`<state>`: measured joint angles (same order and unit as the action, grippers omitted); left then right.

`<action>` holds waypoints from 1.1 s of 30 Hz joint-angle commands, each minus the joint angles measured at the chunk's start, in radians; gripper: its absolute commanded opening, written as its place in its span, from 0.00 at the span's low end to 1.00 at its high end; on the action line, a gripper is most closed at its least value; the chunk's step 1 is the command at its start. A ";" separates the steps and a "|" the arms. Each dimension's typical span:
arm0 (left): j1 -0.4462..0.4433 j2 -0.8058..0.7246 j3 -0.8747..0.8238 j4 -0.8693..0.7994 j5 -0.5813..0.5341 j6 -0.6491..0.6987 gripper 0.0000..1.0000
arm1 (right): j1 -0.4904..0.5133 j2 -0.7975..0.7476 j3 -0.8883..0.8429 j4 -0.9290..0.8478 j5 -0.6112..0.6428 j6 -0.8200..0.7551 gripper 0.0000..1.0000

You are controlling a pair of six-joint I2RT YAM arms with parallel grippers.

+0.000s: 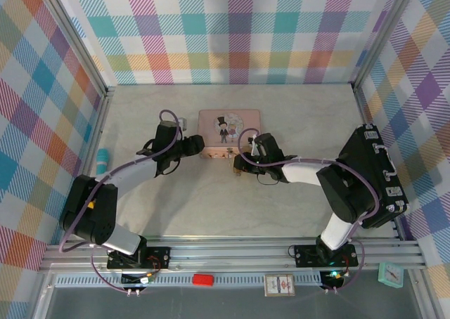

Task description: Unlock the padlock with the key

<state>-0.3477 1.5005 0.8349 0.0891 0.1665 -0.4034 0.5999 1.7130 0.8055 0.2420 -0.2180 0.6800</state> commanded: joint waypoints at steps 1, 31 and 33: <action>0.015 0.032 0.040 0.042 0.036 -0.012 0.58 | -0.009 0.026 0.036 0.013 -0.027 -0.010 0.33; 0.000 0.112 0.059 0.062 0.107 -0.064 0.53 | -0.011 0.132 0.075 0.056 -0.073 -0.008 0.26; -0.005 0.112 0.059 0.061 0.105 -0.068 0.53 | -0.011 0.135 0.075 0.053 -0.061 -0.013 0.26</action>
<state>-0.3462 1.6112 0.8864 0.1287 0.2462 -0.4564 0.5945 1.8183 0.8776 0.3206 -0.2703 0.6655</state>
